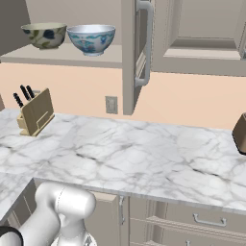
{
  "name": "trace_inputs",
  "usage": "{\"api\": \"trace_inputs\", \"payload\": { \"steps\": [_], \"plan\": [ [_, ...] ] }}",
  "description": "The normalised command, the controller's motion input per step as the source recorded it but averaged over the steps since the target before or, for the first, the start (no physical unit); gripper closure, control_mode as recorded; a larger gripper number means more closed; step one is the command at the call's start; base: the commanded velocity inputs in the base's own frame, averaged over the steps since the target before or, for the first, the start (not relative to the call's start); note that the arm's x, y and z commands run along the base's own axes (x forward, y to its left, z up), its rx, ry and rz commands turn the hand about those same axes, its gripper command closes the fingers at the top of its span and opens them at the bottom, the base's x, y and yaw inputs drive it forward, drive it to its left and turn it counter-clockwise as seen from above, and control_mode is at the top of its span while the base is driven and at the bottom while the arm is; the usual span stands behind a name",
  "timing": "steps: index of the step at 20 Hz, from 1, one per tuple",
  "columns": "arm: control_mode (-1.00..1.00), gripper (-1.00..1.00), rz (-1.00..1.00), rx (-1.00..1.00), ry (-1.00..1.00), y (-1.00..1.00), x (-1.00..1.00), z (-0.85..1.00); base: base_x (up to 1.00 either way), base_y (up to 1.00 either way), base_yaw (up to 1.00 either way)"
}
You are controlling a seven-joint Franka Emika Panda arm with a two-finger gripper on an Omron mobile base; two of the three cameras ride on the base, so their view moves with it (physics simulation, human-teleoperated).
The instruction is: Open the cabinet. Pick the bowls from the counter and place them in the cabinet. Then close the cabinet.
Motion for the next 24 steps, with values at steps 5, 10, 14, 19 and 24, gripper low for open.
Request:
{"api": "trace_inputs", "payload": {
  "steps": [5,10,14,19,24],
  "plan": [
    [-1.0,-1.0,0.1,0.03,0.0,0.21,0.47,0.0,0.0,0.0,0.0],
    [-1.0,-1.0,0.06,0.03,0.0,0.26,0.41,-0.03,0.0,0.0,0.0],
    [-1.0,-1.0,0.05,0.09,0.0,0.0,0.25,-0.07,0.0,0.0,0.0],
    [-1.0,-1.0,0.03,0.09,0.0,0.03,0.21,-0.08,0.0,0.0,0.0],
    [-1.0,-1.0,0.01,0.08,-0.01,0.17,0.11,-0.07,0.0,0.0,0.0]
  ]
}}
